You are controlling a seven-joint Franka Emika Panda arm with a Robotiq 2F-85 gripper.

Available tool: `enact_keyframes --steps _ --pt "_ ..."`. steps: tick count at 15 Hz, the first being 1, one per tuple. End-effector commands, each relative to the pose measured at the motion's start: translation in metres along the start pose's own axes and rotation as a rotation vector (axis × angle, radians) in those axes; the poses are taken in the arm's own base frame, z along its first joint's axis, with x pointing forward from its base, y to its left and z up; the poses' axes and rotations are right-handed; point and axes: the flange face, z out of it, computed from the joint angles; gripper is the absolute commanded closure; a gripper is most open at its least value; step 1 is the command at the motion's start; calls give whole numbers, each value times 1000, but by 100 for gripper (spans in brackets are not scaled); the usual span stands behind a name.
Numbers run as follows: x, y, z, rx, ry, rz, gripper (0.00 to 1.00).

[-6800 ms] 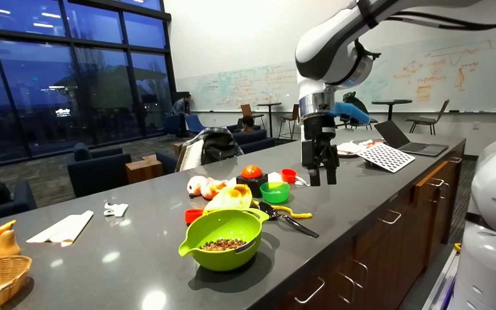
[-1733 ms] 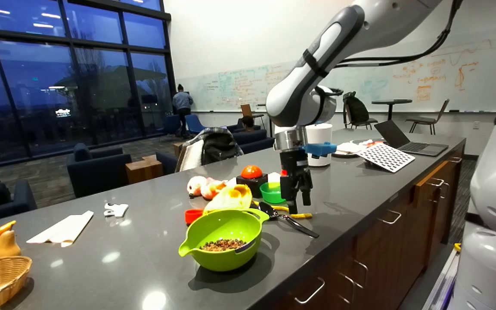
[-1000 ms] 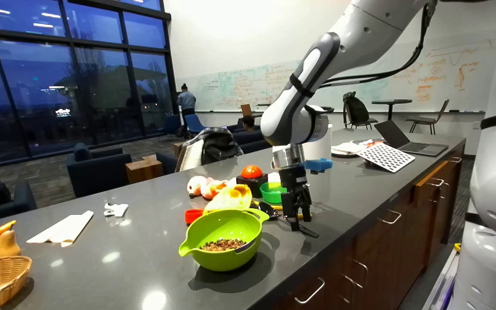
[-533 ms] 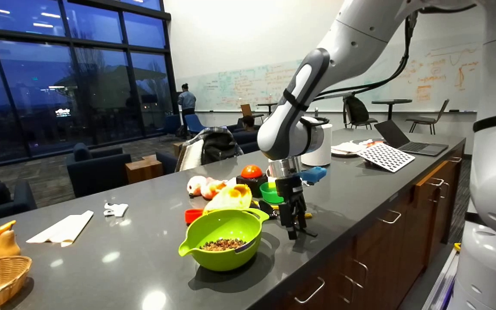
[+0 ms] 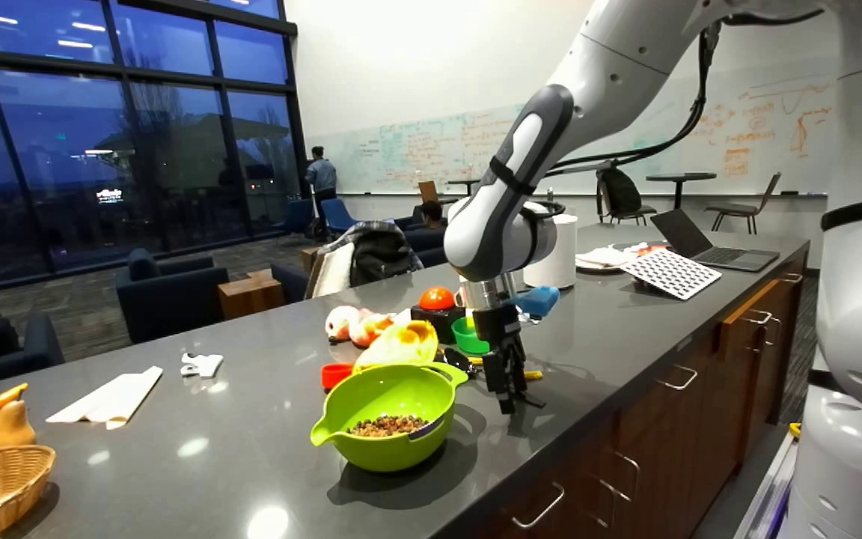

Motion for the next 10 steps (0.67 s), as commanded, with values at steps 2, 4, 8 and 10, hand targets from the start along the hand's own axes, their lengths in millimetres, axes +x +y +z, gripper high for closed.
enact_keyframes --steps 2,4,8,10 --pt "0 1 -11 -47 17 4 0" --pt "-1 3 -15 -57 30 23 0" --pt "0 13 -18 -77 72 70 0" --pt "0 19 -18 -88 95 99 0"
